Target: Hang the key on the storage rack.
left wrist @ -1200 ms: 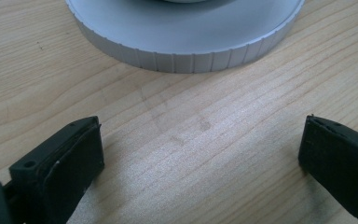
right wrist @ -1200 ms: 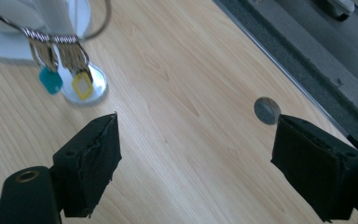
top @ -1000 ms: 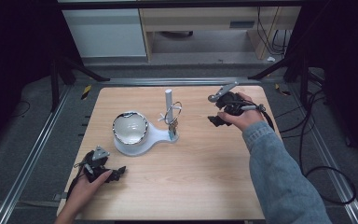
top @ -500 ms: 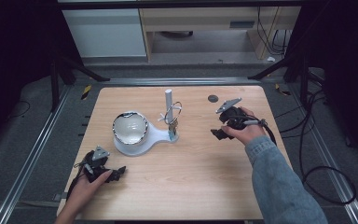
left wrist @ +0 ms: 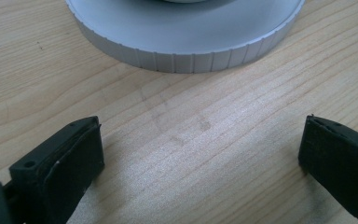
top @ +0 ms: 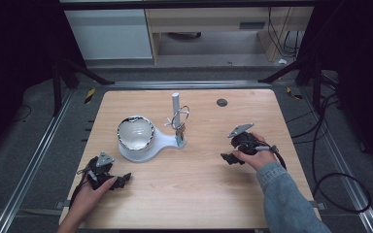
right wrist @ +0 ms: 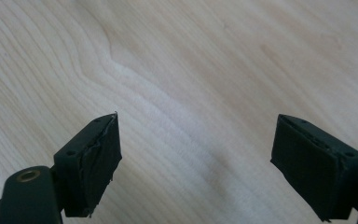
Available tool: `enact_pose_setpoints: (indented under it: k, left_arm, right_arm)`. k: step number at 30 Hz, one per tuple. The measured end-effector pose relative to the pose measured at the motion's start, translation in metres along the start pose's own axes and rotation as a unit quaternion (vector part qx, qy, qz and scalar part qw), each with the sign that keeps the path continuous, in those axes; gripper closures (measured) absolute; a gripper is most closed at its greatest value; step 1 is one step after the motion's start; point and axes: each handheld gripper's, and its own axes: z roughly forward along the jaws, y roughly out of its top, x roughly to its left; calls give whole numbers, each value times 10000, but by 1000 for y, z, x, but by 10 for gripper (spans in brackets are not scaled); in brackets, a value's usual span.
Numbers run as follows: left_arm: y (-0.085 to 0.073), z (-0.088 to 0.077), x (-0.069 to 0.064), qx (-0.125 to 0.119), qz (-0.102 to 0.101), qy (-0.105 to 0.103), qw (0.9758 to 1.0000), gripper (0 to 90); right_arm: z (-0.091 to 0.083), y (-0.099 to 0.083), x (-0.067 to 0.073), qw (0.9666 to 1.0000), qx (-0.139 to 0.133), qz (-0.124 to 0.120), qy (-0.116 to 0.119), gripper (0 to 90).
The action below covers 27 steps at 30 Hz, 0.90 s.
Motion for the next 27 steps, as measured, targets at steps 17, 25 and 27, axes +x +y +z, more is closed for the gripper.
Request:
enact_pose_setpoints:
  k: [17,25,27]
  left_arm:
    - [0,0,0,2,1,0,10000,0]
    - [0,0,0,0,0,0,10000,0]
    - [0,0,0,-1,-3,0,10000,0]
  right_arm:
    - [2,-56,-30,9923,-27,1212,-239,58]
    - [4,-77,-41,9847,-334,1587,-638,59]
    - [5,-80,-41,9833,-409,1613,-742,47]
